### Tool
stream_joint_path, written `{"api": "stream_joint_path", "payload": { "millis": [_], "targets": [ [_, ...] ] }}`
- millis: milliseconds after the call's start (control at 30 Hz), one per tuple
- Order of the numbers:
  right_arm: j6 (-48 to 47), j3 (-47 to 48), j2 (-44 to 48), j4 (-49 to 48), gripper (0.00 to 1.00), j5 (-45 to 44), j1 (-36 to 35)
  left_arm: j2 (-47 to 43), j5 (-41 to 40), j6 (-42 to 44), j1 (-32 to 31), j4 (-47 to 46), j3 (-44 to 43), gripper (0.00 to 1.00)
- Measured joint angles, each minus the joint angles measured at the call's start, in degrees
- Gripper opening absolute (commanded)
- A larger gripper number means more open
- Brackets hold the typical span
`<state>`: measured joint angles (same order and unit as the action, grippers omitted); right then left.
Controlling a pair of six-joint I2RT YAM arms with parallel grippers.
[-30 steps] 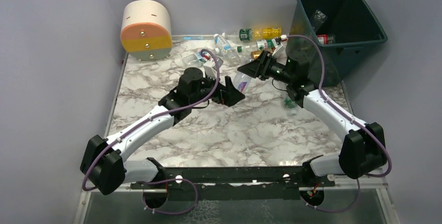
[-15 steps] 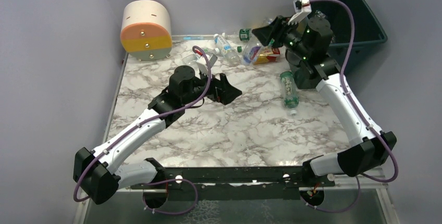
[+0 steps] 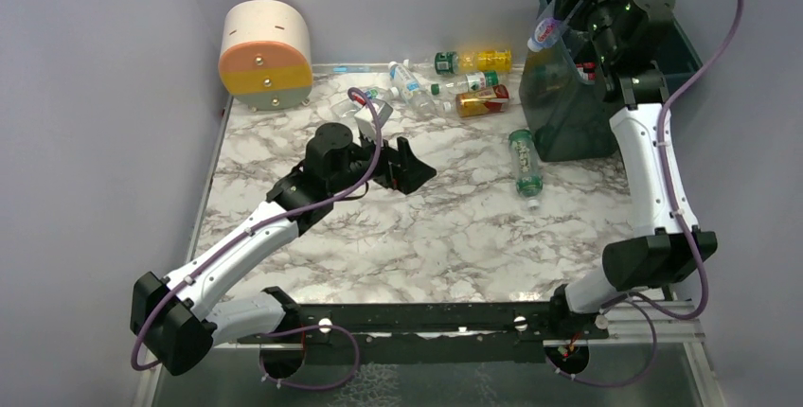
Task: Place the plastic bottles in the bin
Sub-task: Place the plastic bottle in the trash bin.
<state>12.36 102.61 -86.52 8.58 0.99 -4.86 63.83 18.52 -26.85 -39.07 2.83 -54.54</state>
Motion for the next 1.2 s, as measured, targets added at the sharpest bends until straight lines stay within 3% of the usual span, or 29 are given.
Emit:
{"api": "stream_joint_path", "payload": {
  "millis": [267,733,1200],
  "targets": [
    [1.11,2.38,-5.57,-0.79,0.62,-2.10,7.43,-0.07,-0.22,0.37,0.00,0.17,0.98,0.99],
    [9.22,-0.90,-4.15,-5.55,0.60,0.66,16.98,0.33,-0.28,1.22,0.00,0.90,1.46,0.99],
    [8.68,0.22,-4.55,-6.38,0.60,0.28,16.94,0.48,-0.26,1.44,0.00,1.66,1.46,0.99]
  ]
}}
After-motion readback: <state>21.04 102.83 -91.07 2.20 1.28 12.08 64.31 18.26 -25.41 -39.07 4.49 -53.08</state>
